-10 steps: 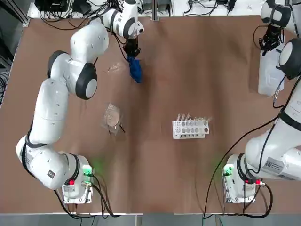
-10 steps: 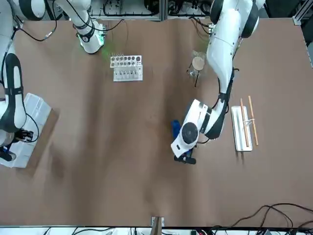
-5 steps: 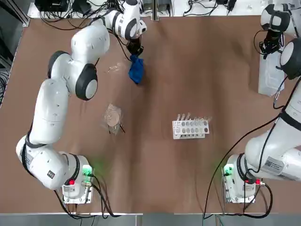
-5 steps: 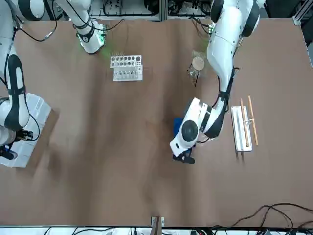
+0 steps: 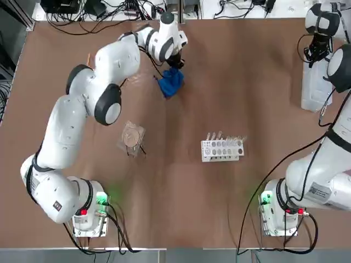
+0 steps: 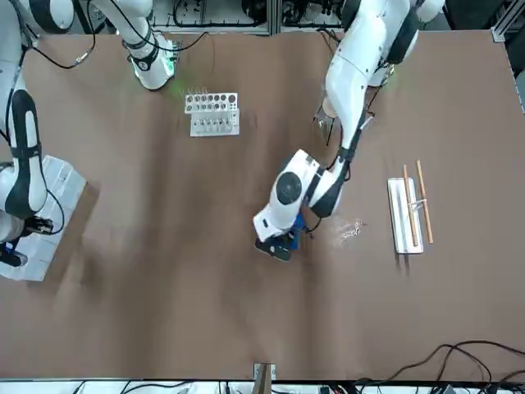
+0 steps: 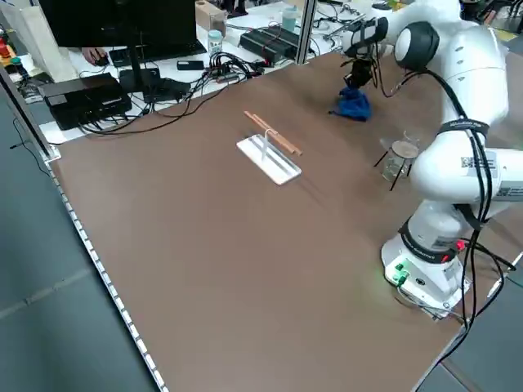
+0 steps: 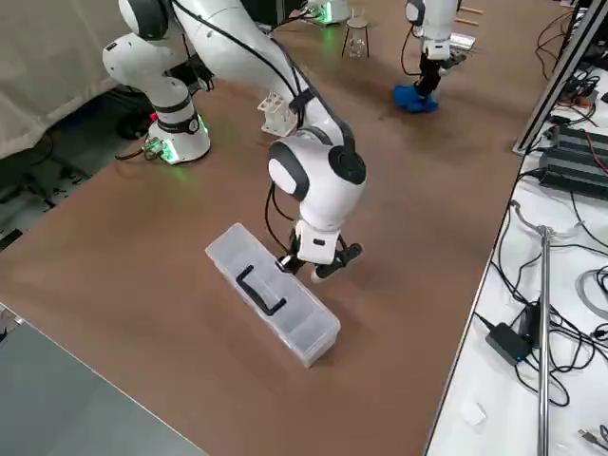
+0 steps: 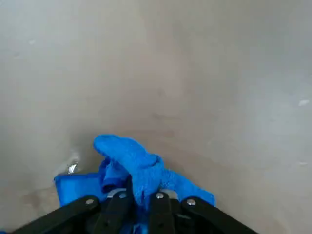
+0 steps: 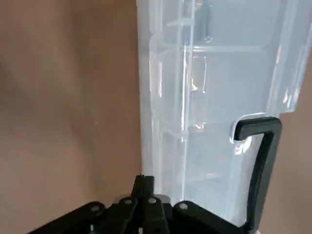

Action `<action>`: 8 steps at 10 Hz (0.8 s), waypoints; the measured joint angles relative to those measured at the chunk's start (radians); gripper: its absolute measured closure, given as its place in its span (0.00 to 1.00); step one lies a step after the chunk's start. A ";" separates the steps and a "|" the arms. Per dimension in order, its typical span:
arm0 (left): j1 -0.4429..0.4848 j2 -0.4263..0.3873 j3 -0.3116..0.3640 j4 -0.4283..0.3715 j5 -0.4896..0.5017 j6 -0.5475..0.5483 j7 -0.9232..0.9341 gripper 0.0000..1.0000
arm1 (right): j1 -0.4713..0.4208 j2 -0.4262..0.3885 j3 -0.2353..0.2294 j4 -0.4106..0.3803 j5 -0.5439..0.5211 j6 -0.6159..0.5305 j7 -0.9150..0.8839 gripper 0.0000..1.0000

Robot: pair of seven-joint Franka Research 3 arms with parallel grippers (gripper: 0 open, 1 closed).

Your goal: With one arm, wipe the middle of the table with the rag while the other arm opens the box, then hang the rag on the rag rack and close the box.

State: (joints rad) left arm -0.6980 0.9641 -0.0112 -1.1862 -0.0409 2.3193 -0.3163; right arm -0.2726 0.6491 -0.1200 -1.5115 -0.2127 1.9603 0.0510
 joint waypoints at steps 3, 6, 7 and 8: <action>-0.076 0.000 -0.014 0.006 0.000 0.033 -0.017 0.89 | 0.003 -0.021 -0.012 0.008 -0.025 -0.026 -0.021 0.99; -0.083 0.001 -0.005 -0.005 0.000 0.016 -0.022 0.89 | 0.009 -0.063 -0.083 0.022 -0.029 -0.053 -0.109 0.99; -0.067 0.002 0.007 -0.009 0.000 -0.025 -0.022 0.89 | 0.004 -0.073 -0.122 0.028 -0.040 -0.054 -0.154 0.99; -0.040 0.002 0.015 -0.009 0.000 -0.073 -0.022 0.89 | -0.021 -0.063 -0.150 0.025 -0.046 -0.043 -0.202 0.99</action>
State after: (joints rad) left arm -0.7381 0.9656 0.0038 -1.1949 -0.0409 2.2462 -0.3384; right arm -0.2937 0.5859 -0.2704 -1.4869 -0.2588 1.9170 -0.1506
